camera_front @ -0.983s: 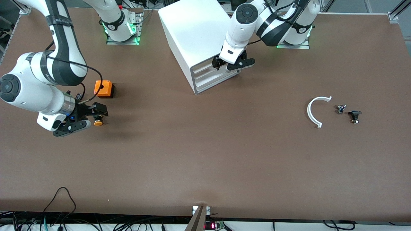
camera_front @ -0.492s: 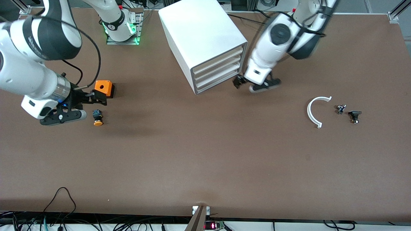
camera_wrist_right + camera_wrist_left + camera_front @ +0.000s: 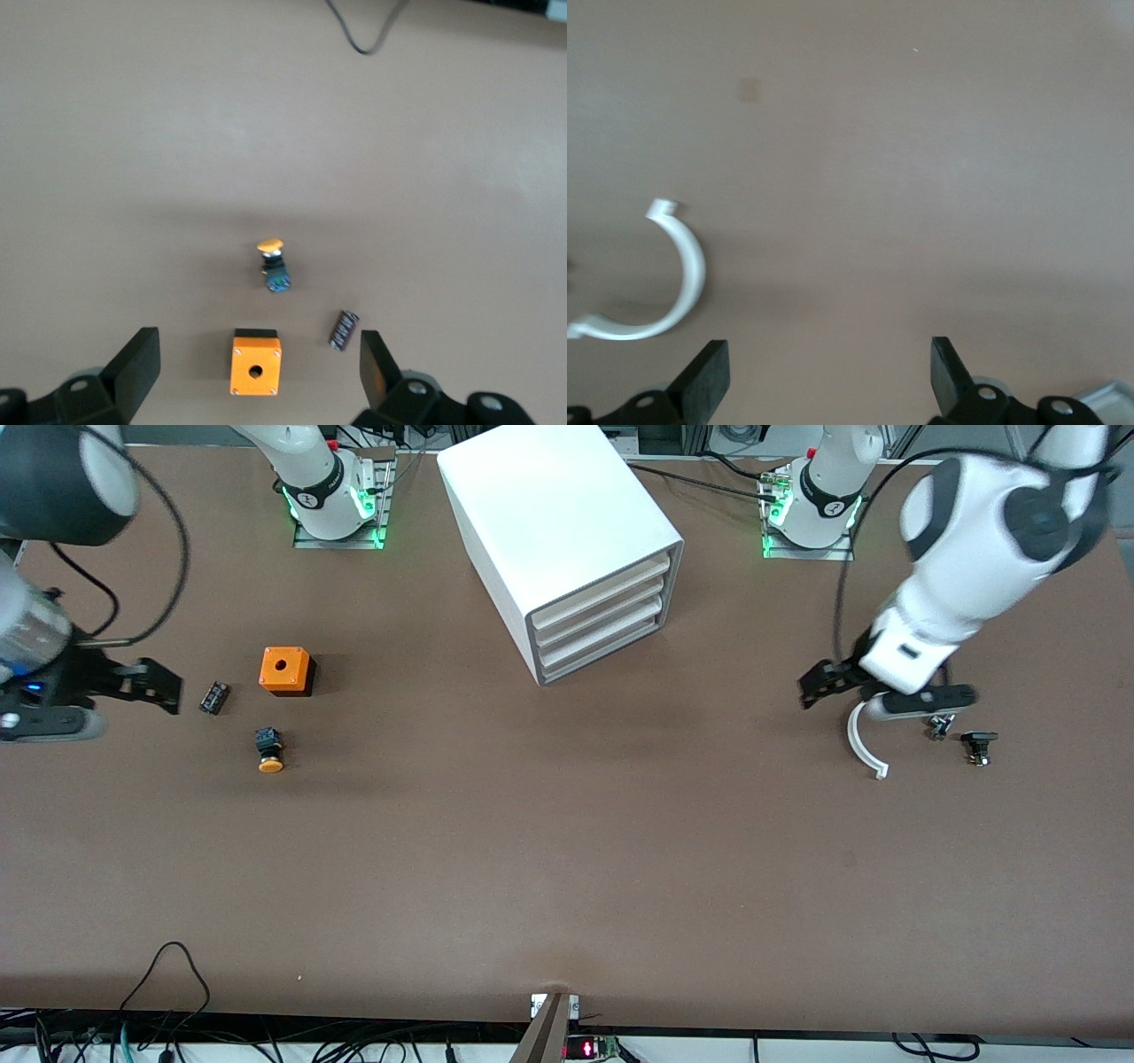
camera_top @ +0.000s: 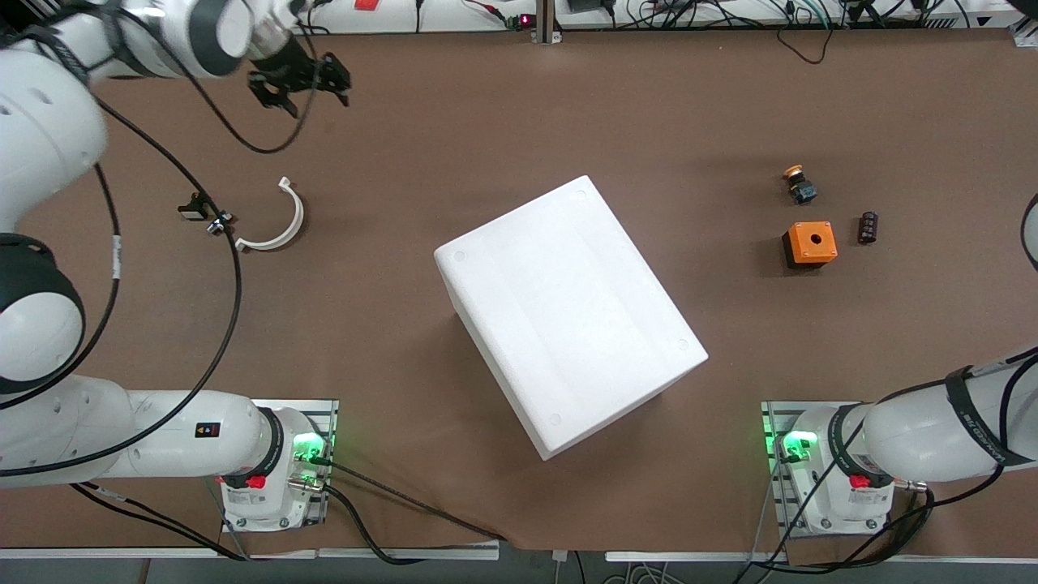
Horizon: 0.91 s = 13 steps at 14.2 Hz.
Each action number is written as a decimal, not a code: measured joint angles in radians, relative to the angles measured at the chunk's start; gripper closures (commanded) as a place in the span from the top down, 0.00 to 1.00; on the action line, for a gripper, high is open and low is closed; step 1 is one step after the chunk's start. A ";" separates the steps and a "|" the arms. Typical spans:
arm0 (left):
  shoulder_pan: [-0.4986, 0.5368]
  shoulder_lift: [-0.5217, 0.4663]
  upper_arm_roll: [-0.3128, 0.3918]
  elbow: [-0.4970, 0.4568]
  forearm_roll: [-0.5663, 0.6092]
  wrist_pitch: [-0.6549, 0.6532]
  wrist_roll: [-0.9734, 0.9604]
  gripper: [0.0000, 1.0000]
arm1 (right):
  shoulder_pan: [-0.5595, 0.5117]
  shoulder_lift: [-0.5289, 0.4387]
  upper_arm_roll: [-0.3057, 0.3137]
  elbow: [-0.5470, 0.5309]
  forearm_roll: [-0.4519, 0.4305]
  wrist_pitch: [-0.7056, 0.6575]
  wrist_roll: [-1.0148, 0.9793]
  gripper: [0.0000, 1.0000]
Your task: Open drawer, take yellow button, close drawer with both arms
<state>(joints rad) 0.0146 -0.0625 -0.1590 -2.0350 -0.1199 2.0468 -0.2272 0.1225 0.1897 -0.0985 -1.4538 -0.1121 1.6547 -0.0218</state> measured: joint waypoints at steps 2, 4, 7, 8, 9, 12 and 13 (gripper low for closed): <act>0.000 -0.038 0.093 0.074 0.001 -0.143 0.146 1.00 | -0.033 -0.004 -0.014 -0.002 0.007 -0.029 -0.038 1.00; 0.001 -0.053 0.151 0.146 0.029 -0.251 0.240 1.00 | -0.035 -0.021 -0.020 -0.023 0.028 -0.044 -0.060 1.00; -0.001 -0.052 0.164 0.218 0.112 -0.325 0.259 1.00 | -0.031 -0.105 -0.013 -0.102 0.049 -0.042 -0.047 1.00; -0.003 -0.052 0.161 0.233 0.127 -0.337 0.260 1.00 | -0.031 -0.132 -0.009 -0.121 0.051 -0.041 -0.011 1.00; -0.004 -0.052 0.157 0.243 0.132 -0.350 0.260 1.00 | -0.029 -0.157 -0.005 -0.140 0.051 -0.041 0.027 1.00; -0.009 -0.047 0.154 0.251 0.135 -0.372 0.260 1.00 | -0.029 -0.187 -0.007 -0.172 0.051 -0.026 0.016 1.00; -0.009 -0.043 0.154 0.251 0.136 -0.376 0.260 1.00 | -0.029 -0.186 -0.008 -0.176 0.051 -0.020 0.010 1.00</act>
<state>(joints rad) 0.0060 -0.1058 -0.0052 -1.7836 0.0157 1.6710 0.0329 0.0935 0.0040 -0.1062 -1.6293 -0.0612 1.6348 -0.0115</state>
